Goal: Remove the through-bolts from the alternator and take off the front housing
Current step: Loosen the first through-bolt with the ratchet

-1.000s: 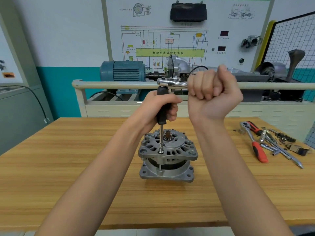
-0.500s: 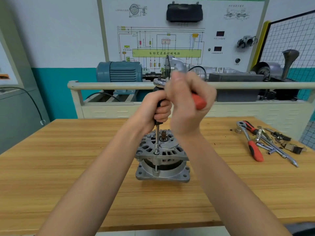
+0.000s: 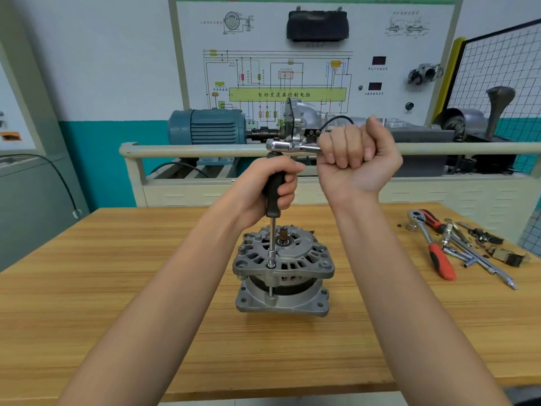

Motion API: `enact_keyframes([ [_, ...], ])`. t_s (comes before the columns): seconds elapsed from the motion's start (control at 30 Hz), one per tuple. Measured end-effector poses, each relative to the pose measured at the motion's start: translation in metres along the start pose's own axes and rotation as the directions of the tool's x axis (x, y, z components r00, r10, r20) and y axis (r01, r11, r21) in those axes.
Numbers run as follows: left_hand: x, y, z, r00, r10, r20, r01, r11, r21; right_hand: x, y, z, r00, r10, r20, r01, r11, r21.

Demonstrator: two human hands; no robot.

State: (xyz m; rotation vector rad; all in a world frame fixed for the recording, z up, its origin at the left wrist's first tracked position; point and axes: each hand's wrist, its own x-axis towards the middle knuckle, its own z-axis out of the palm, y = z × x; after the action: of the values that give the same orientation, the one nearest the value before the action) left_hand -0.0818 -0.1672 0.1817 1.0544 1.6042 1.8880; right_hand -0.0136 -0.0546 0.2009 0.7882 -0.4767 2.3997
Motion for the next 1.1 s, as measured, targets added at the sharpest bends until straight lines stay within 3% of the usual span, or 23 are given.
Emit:
enact_keyframes([
  [0.07, 0.002, -0.001, 0.001, 1.0, -0.012, -0.009, 0.012, 1.0, 0.001, -0.001, 0.001, 0.0, 1.0, -0.006, -0.005, 0.006, 1.0, -0.003],
  [0.17, 0.006, -0.005, 0.001, 0.998, -0.019, -0.057, 0.017, 1.0, -0.025, -0.013, 0.013, 0.007, 0.973, -0.143, 0.181, 0.188, 0.948, -0.258],
  [0.27, 0.006, -0.007, 0.004, 0.988, 0.058, -0.144, -0.055, 0.998, 0.025, -0.032, 0.036, 0.016, 0.823, -0.351, 0.447, 0.56, 0.637, -0.53],
  [0.33, 0.003, -0.005, 0.01, 0.975, 0.121, -0.186, -0.119, 0.993, 0.024, -0.04, 0.047, 0.023, 0.743, -0.379, 0.552, 0.668, 0.473, -0.574],
  [0.37, 0.001, -0.002, 0.011, 0.968, 0.134, -0.212, -0.134, 0.991, 0.014, -0.041, 0.049, 0.025, 0.738, -0.377, 0.559, 0.673, 0.457, -0.581],
  [0.43, 0.002, -0.003, 0.009, 0.966, 0.115, -0.231, -0.112, 0.993, 0.025, -0.038, 0.045, 0.025, 0.768, -0.363, 0.527, 0.637, 0.514, -0.574],
  [0.5, 0.004, -0.005, 0.002, 0.988, 0.04, -0.146, -0.041, 0.999, -0.002, -0.031, 0.038, 0.021, 0.826, -0.325, 0.46, 0.55, 0.644, -0.533],
  [0.63, 0.0, -0.005, -0.006, 1.0, 0.024, -0.011, -0.024, 0.999, -0.039, -0.012, 0.019, 0.011, 0.947, -0.149, 0.285, 0.231, 0.93, -0.284],
  [0.73, -0.002, -0.003, -0.007, 0.998, 0.042, 0.044, -0.04, 0.999, -0.033, 0.001, 0.009, 0.002, 0.995, 0.018, 0.096, -0.014, 0.999, -0.045],
  [0.8, -0.001, -0.004, -0.002, 0.998, 0.035, 0.06, -0.033, 0.999, -0.032, 0.007, 0.004, -0.004, 0.997, 0.068, 0.022, -0.07, 0.994, 0.089],
  [0.87, 0.002, -0.005, 0.002, 0.999, 0.016, 0.032, -0.015, 0.999, -0.031, 0.009, 0.004, -0.006, 0.998, 0.063, -0.014, -0.061, 0.991, 0.123],
  [0.97, 0.004, -0.005, 0.005, 0.998, 0.002, -0.062, -0.004, 1.0, -0.031, 0.002, 0.005, -0.003, 1.0, -0.004, 0.013, 0.003, 1.0, 0.008],
  [1.03, 0.006, -0.006, 0.009, 0.987, 0.023, -0.158, -0.023, 1.0, 0.0, -0.005, 0.007, 0.001, 0.99, -0.084, 0.113, 0.099, 0.985, -0.142],
  [1.1, 0.009, -0.008, 0.015, 0.964, 0.044, -0.262, -0.036, 0.999, 0.035, -0.014, 0.015, 0.006, 0.941, -0.211, 0.264, 0.294, 0.898, -0.328],
])
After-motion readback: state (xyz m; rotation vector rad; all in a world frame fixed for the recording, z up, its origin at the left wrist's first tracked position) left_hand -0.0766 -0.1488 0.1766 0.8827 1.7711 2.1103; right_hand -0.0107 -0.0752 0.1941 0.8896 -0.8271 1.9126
